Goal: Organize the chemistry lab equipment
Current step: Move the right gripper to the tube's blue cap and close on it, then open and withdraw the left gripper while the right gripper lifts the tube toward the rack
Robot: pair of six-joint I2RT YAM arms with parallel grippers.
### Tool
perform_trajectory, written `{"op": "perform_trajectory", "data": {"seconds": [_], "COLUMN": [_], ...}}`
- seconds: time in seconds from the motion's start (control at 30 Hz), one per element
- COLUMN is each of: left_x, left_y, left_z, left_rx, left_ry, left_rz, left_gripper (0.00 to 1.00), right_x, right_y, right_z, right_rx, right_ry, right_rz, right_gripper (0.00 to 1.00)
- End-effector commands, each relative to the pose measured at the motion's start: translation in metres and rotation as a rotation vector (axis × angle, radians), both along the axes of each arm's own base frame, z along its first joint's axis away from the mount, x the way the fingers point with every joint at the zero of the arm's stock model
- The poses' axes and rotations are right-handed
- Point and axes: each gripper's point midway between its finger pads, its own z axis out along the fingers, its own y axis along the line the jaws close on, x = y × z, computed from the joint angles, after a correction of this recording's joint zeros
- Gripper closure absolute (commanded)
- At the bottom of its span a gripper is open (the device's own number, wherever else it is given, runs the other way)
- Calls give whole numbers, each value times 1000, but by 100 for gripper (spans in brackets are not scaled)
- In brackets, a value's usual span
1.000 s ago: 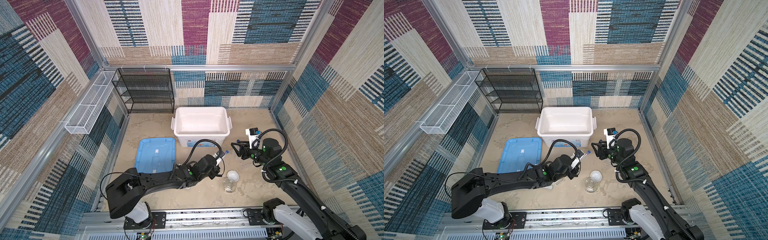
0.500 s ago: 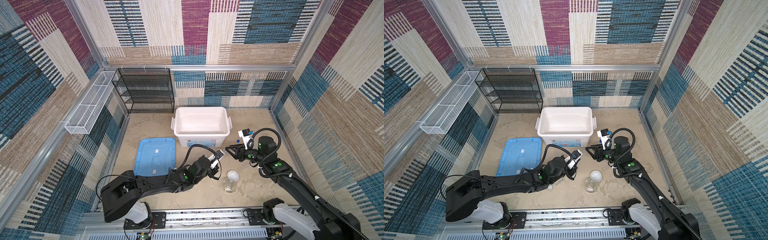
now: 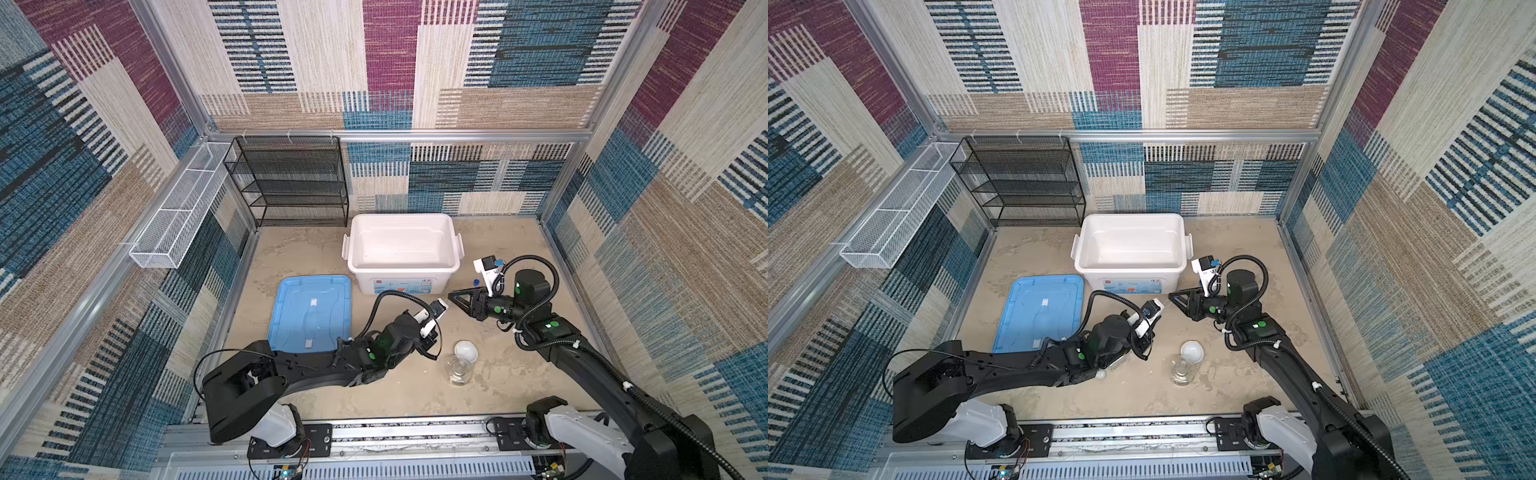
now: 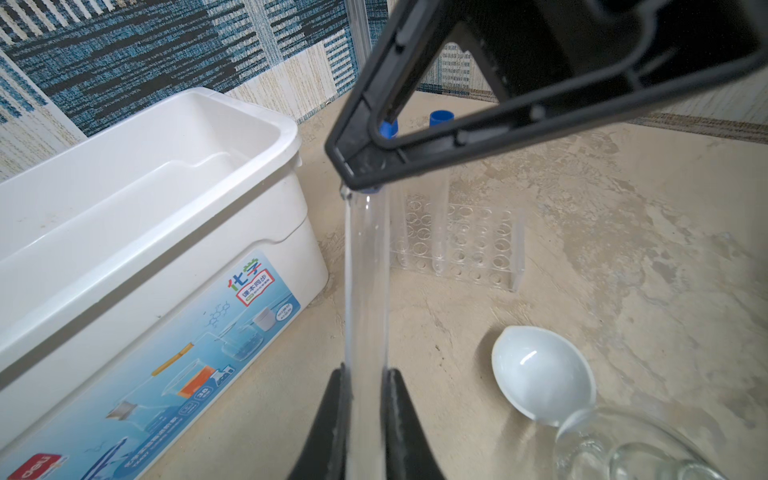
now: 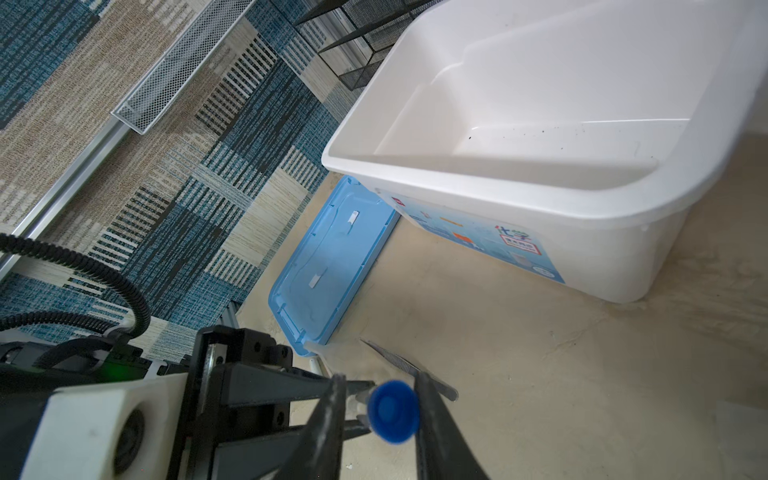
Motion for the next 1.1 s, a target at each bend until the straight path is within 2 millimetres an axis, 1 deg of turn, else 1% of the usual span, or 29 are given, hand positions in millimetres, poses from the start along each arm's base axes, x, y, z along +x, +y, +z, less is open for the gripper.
{"op": "perform_trajectory", "data": {"seconds": [0.0,0.17,0.27,0.37,0.43,0.47,0.5,0.57,0.63,0.67,0.73,0.83,0.97,1.07], "left_x": [2,1,2,3,3,4,5,7,8,8,9,14,16,17], "left_y": [-6,-7,-7,-7,-7,-6,-4,2,8,11,16,23,29,31], "left_z": [9,7,5,2,2,1,0,1,2,2,3,0,-6,-10], "left_rx": [-21,-14,-10,-4,0,-1,-3,-18,-30,-35,-35,-2,24,24], "left_ry": [-34,-30,-28,-19,-14,-8,-6,-5,-9,-13,-17,-8,7,20], "left_rz": [-14,-18,-18,-10,-5,4,14,52,74,81,99,130,153,158], "left_gripper": [92,92,92,88,81,74,65,41,26,21,15,12,10,10], "right_x": [-1,-2,-2,-2,-2,-2,-2,-3,-3,-3,-5,-8,-10,-11], "right_y": [4,3,2,1,-1,-3,-4,-7,-12,-17,-24,-40,-65,-74], "right_z": [9,10,8,5,4,3,4,6,5,3,-2,-9,-15,-14], "right_rx": [38,36,28,22,14,8,4,-6,-32,-51,-86,-134,-232,-267], "right_ry": [-22,-30,-27,-26,-26,-26,-30,-35,-32,-26,-7,23,61,71], "right_rz": [22,17,12,4,-10,-19,-26,-41,-75,-98,-140,-223,-349,-392], "right_gripper": [71,76,79,82,83,83,83,83,84,84,85,87,89,91]}}
